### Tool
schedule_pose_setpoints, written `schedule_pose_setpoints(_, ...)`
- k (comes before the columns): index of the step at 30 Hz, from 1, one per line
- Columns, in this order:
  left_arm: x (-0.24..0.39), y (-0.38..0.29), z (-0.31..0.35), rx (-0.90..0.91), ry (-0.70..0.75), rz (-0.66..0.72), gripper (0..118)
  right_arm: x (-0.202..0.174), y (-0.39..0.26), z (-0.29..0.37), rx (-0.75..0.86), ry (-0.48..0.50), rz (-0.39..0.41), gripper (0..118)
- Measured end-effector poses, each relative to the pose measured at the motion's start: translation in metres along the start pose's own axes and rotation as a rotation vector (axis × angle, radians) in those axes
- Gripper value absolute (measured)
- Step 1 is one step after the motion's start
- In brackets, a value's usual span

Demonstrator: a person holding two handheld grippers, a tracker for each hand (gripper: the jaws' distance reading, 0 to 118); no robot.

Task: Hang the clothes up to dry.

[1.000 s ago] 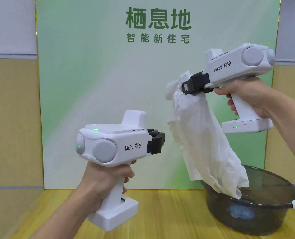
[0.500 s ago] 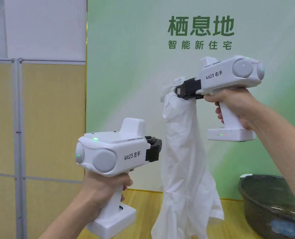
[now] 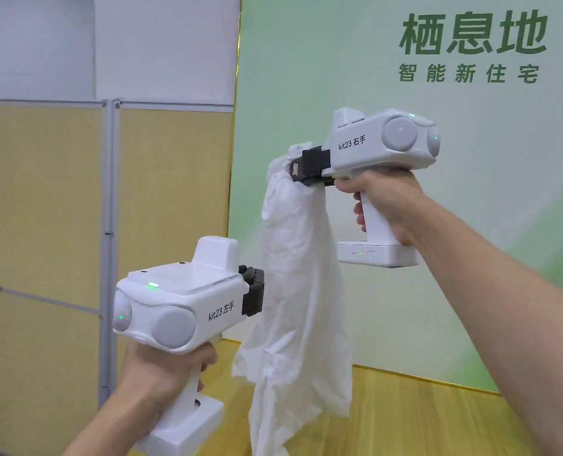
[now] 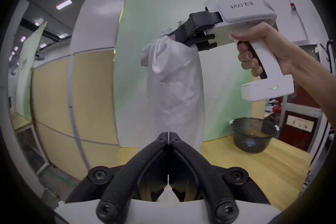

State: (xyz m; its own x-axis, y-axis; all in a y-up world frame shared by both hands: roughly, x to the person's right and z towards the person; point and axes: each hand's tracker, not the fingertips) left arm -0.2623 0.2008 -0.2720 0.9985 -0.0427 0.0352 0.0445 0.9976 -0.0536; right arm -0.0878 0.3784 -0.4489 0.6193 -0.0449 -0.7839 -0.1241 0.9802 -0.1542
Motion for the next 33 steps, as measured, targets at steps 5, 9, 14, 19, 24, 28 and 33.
schedule_pose_setpoints(5, -0.023, -0.016, -0.004, -0.014, 0.050, 0.030, 0, 0.000, -0.010, -0.046, -0.032, 0.012, -0.018, 15)
schedule_pose_setpoints(9, -0.027, -0.027, -0.006, -0.023, 0.065, 0.028, 0, 0.011, -0.028, -0.063, -0.060, 0.014, -0.019, 15)
schedule_pose_setpoints(14, -0.007, -0.040, -0.019, -0.039, 0.017, 0.038, 0, 0.045, -0.074, -0.034, -0.088, 0.007, -0.057, 15)
schedule_pose_setpoints(19, 0.049, -0.061, -0.042, -0.066, -0.037, 0.009, 0, 0.084, -0.139, 0.032, -0.143, -0.059, -0.035, 16)
schedule_pose_setpoints(24, 0.116, -0.084, -0.065, -0.111, -0.163, 0.006, 0, 0.135, -0.212, 0.098, -0.231, -0.116, -0.111, 16)
schedule_pose_setpoints(28, 0.165, -0.097, -0.088, -0.154, -0.276, 0.087, 0, 0.183, -0.276, 0.139, -0.302, -0.242, -0.149, 16)
schedule_pose_setpoints(33, 0.210, -0.114, -0.105, -0.208, -0.318, 0.087, 0, 0.217, -0.346, 0.183, -0.444, -0.306, -0.192, 16)
